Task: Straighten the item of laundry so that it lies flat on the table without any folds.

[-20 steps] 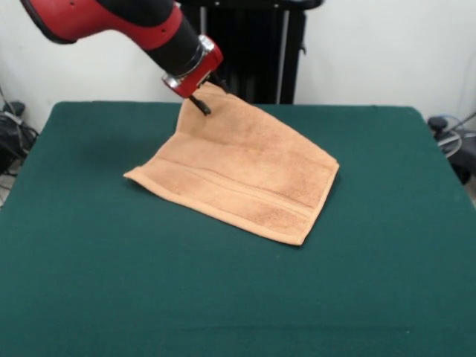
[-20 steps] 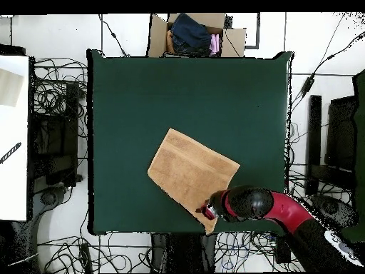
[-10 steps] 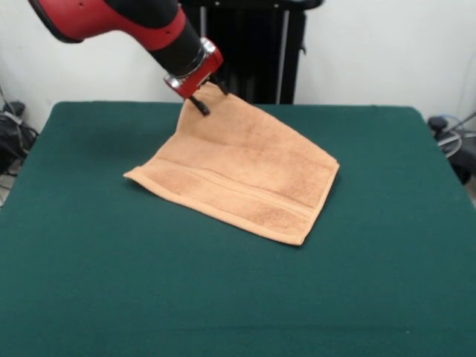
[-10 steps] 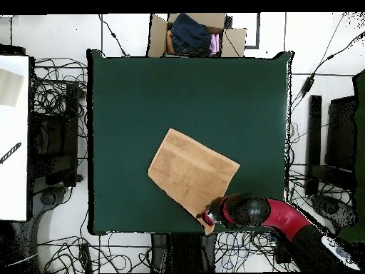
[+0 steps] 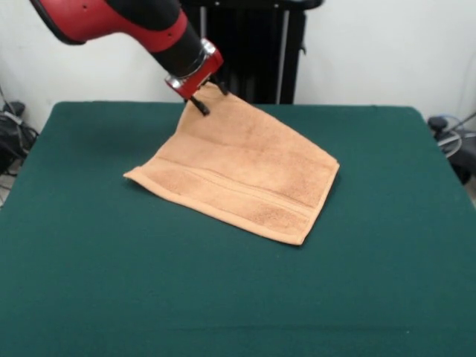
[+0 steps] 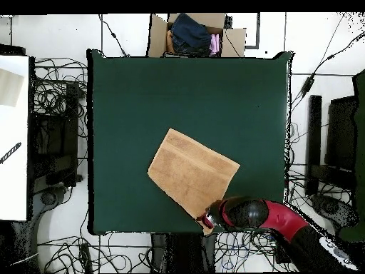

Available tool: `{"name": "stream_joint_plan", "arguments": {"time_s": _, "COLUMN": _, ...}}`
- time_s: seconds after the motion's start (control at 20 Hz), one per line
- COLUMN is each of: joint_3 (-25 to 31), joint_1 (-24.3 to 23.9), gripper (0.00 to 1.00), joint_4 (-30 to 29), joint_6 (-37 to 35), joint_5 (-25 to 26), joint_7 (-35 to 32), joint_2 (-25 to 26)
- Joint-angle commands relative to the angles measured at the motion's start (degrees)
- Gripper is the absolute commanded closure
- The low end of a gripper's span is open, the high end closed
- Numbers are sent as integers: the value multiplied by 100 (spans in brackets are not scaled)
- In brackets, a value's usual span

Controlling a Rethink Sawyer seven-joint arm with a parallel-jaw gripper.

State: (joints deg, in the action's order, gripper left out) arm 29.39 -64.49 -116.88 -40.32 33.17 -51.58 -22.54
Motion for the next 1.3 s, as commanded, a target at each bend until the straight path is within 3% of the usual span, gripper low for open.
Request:
{"name": "stream_joint_plan", "arguments": {"time_s": 0.05, "joint_3": -99, "joint_1": 49, "gripper": 0, "joint_4": 418, "joint_6": 932, "joint_5": 614, "joint_7": -323, "joint_2": 263}}
{"name": "stream_joint_plan", "arguments": {"time_s": 0.75, "joint_3": 103, "joint_1": -32, "gripper": 0, "joint_4": -44, "joint_6": 2347, "joint_5": 1378, "joint_7": -408, "joint_2": -266}}
{"name": "stream_joint_plan", "arguments": {"time_s": 1.3, "joint_3": -189, "joint_1": 295, "gripper": 0, "joint_4": -232, "joint_6": 2617, "joint_5": 1399, "joint_7": -733, "joint_2": -548}}
